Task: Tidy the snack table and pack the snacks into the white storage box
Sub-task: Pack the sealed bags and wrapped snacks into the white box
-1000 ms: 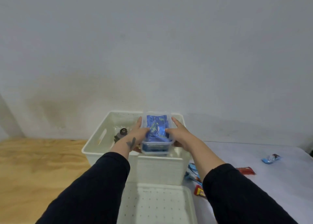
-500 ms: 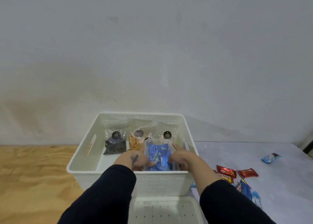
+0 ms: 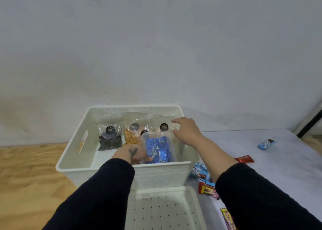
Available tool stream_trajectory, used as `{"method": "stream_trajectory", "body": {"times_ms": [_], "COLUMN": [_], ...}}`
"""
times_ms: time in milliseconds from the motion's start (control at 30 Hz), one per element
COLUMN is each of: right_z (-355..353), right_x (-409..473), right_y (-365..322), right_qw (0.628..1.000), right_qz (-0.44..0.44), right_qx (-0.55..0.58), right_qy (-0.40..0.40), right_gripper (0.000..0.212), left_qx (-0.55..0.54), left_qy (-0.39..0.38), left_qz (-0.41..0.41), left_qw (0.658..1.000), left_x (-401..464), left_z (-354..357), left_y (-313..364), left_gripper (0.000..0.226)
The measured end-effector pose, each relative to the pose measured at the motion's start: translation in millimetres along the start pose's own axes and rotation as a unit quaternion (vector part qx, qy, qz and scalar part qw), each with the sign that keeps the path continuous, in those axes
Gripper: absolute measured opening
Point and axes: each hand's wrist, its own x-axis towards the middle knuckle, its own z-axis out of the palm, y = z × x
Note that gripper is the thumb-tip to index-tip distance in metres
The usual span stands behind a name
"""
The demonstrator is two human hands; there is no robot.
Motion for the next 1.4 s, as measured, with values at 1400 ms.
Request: {"method": "stream_trajectory", "body": {"times_ms": [1400], "right_z": [5], "right_x": [-164], "right_y": [246], "right_qw": [0.955], "right_qz": [0.282], "right_qx": [-0.076], "right_qy": [-0.050], "right_gripper": [0.068], "left_qx": [0.276], "left_qy": [-0.004], "left_qz": [0.280], "left_qw": [0.920], "left_x": [-9], "left_z": [206], "left_y": [158], "left_gripper": [0.087]}}
